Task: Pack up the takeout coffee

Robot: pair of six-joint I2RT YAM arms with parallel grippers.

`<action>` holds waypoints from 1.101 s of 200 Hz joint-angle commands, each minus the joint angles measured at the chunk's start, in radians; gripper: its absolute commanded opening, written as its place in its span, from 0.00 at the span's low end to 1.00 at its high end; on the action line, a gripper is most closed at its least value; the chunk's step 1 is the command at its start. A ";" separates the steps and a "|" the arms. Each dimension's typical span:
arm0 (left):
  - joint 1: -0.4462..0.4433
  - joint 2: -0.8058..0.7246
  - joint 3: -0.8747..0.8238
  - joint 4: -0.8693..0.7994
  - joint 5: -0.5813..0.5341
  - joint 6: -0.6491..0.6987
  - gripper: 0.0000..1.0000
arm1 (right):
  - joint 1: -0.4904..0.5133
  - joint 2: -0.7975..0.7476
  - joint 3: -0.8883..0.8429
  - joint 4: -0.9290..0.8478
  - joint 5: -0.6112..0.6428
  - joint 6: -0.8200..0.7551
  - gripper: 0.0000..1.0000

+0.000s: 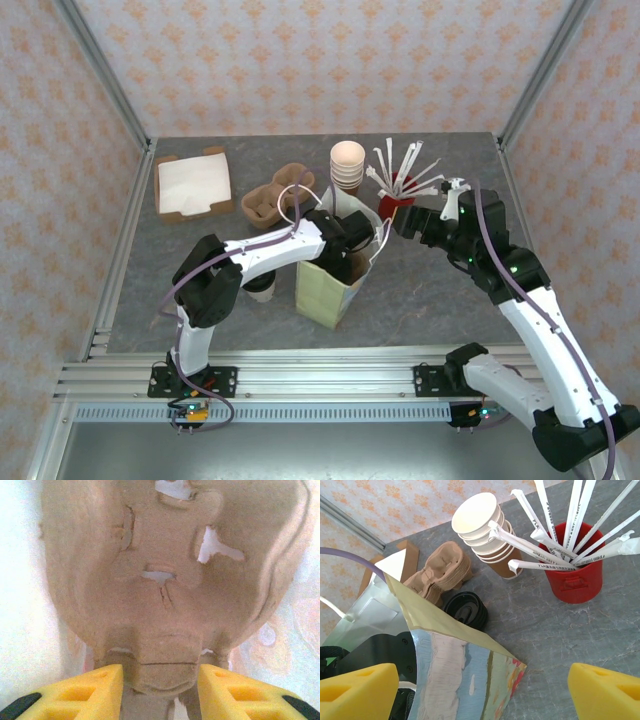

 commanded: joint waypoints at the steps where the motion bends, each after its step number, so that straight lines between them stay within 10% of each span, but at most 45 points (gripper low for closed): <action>1: 0.012 -0.005 0.016 -0.031 -0.019 -0.005 0.44 | 0.006 -0.001 -0.006 0.025 -0.008 0.014 0.88; 220: 0.013 -0.111 0.098 -0.049 -0.061 0.001 0.74 | 0.006 0.019 0.004 0.018 -0.012 0.019 0.89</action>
